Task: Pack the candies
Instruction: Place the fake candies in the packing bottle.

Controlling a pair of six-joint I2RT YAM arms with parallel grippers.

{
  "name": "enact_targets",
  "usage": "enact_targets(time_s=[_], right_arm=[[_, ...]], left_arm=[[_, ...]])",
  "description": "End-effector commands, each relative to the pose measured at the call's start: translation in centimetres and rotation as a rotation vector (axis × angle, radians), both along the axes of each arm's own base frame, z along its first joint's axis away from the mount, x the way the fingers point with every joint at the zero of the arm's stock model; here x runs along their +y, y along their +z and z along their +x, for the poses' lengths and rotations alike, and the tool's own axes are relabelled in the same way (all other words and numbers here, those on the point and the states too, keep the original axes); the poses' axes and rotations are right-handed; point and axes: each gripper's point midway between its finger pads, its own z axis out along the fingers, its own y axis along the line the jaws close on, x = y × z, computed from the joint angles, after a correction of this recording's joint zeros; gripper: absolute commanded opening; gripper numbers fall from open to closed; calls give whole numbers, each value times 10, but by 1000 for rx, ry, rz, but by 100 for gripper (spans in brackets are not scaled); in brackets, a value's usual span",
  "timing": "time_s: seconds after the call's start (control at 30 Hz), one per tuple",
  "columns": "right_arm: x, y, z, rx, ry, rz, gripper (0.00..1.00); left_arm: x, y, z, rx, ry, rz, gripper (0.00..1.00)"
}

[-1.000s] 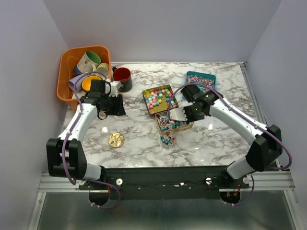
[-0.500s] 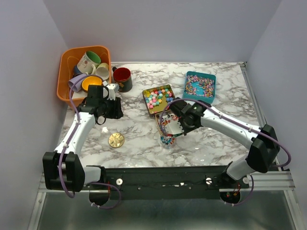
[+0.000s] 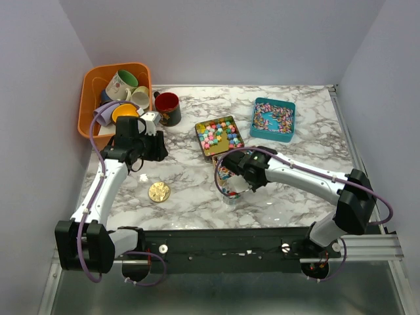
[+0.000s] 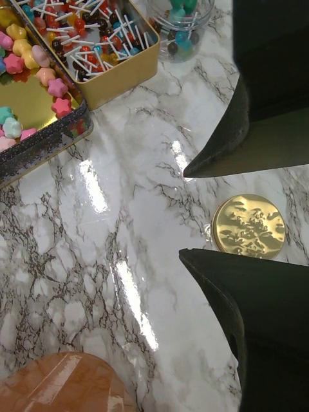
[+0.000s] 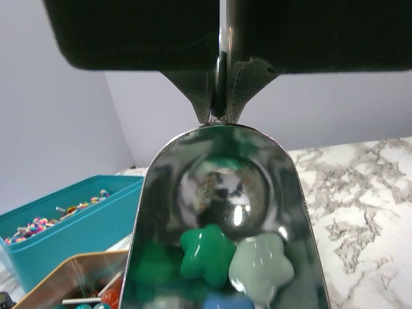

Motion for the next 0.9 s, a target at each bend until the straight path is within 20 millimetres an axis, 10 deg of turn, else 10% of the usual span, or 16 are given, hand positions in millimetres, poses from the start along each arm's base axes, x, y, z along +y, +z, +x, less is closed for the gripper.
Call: enact_targets(time_s=[0.0,0.5,0.87], right_arm=[[-12,12,-6,-52,-4,-130,1],[1,24,-15,-67,-22,-101,1],[69,33,9,76,-238,464,1]], left_arm=[[5,9,-2,-61,21,8,59],[-10,17,-10,-70,-49,-61,62],[-83,49,-33,-85,-348,-349,53]])
